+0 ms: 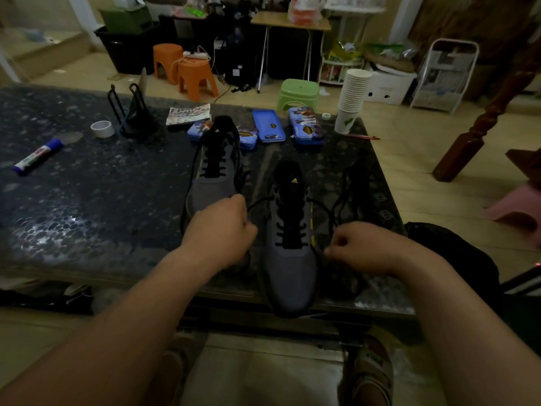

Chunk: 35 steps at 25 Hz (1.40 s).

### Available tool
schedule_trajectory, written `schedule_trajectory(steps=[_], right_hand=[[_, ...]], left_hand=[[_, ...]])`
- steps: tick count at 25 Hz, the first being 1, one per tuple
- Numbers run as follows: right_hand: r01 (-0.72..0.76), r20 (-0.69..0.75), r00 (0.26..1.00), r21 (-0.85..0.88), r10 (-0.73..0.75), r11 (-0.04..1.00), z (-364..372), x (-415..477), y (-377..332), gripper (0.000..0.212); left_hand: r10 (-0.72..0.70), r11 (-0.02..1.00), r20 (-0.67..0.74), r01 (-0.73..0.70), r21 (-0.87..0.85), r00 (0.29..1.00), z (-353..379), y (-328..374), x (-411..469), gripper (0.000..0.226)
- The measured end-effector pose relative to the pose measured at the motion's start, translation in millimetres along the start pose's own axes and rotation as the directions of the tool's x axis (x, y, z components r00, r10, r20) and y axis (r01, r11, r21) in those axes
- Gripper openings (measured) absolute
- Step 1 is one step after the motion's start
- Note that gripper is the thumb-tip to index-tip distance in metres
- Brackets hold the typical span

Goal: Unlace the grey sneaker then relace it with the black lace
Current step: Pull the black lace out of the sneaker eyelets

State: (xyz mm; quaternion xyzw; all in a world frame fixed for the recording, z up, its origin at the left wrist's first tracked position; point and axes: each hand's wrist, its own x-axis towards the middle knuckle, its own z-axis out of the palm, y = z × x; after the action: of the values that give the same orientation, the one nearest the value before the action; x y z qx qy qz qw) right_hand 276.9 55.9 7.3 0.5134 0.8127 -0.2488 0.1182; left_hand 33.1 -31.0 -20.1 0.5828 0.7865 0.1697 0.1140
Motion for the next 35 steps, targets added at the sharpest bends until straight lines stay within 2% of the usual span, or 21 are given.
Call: schedule_trajectory(steps=[2,3,6,8,10,13,17,20,22,25,29,33,35], right_hand=[[0.062,-0.278,0.960,0.125,-0.025,0.990,2.4,14.8,-9.9,0.015],[0.105,-0.358,0.933,0.195,-0.029,0.975,4.2,21.5,-16.1,0.011],[0.154,-0.454,0.891,0.344,0.021,0.926,10.8,36.9,-28.8,0.013],[0.147,-0.445,0.892,0.464,0.087,0.873,11.9,40.3,-32.5,0.026],[0.133,-0.397,0.906,0.595,0.147,0.793,9.6,41.0,-36.9,0.040],[0.096,-0.297,0.936,0.728,0.187,0.679,5.8,40.7,-43.7,0.034],[0.052,-0.209,0.959,0.794,0.192,0.605,3.5,40.4,-44.4,0.025],[0.044,-0.163,0.968,0.859,0.192,0.510,5.4,40.0,-43.1,0.021],[0.073,-0.197,0.963,0.847,0.183,0.527,8.6,39.5,-43.8,0.024],[0.131,-0.263,0.951,0.818,0.163,0.560,15.1,34.8,-41.4,0.016],[0.161,-0.225,0.968,0.897,0.112,0.411,22.3,31.1,-34.9,0.012],[0.153,-0.166,0.985,0.960,0.038,0.233,24.5,37.1,-31.0,0.023],[0.147,-0.149,0.989,0.968,-0.008,0.202,23.5,38.8,-29.0,0.024]], left_hand=[[0.026,0.968,-0.058,-0.040,-0.246,0.998,0.8,13.6,6.2,0.018],[0.038,0.951,-0.050,-0.051,-0.305,0.998,2.3,19.8,9.2,0.018],[0.092,0.937,-0.088,-0.116,-0.330,0.992,11.2,29.1,16.4,0.023],[0.132,0.941,-0.112,-0.160,-0.297,0.985,17.5,29.1,20.2,0.028],[0.105,0.942,-0.107,-0.133,-0.309,0.989,20.4,28.8,24.9,0.029],[0.032,0.928,-0.067,-0.055,-0.368,0.997,23.1,28.9,32.7,0.032],[0.035,0.932,-0.040,-0.047,-0.360,0.999,23.9,32.3,32.6,0.037],[0.035,0.941,-0.061,-0.054,-0.333,0.998,26.4,35.2,30.0,0.038],[0.041,0.942,-0.085,-0.067,-0.330,0.996,28.6,36.5,29.4,0.036],[0.045,0.928,-0.102,-0.079,-0.364,0.994,32.5,37.4,29.6,0.035],[0.054,0.924,-0.097,-0.086,-0.372,0.994,36.4,36.7,31.4,0.037],[-0.027,0.888,-0.029,0.011,-0.459,0.999,35.1,32.3,33.7,0.050],[-0.036,0.881,-0.073,-0.003,-0.473,0.997,36.4,31.9,31.0,0.053]])
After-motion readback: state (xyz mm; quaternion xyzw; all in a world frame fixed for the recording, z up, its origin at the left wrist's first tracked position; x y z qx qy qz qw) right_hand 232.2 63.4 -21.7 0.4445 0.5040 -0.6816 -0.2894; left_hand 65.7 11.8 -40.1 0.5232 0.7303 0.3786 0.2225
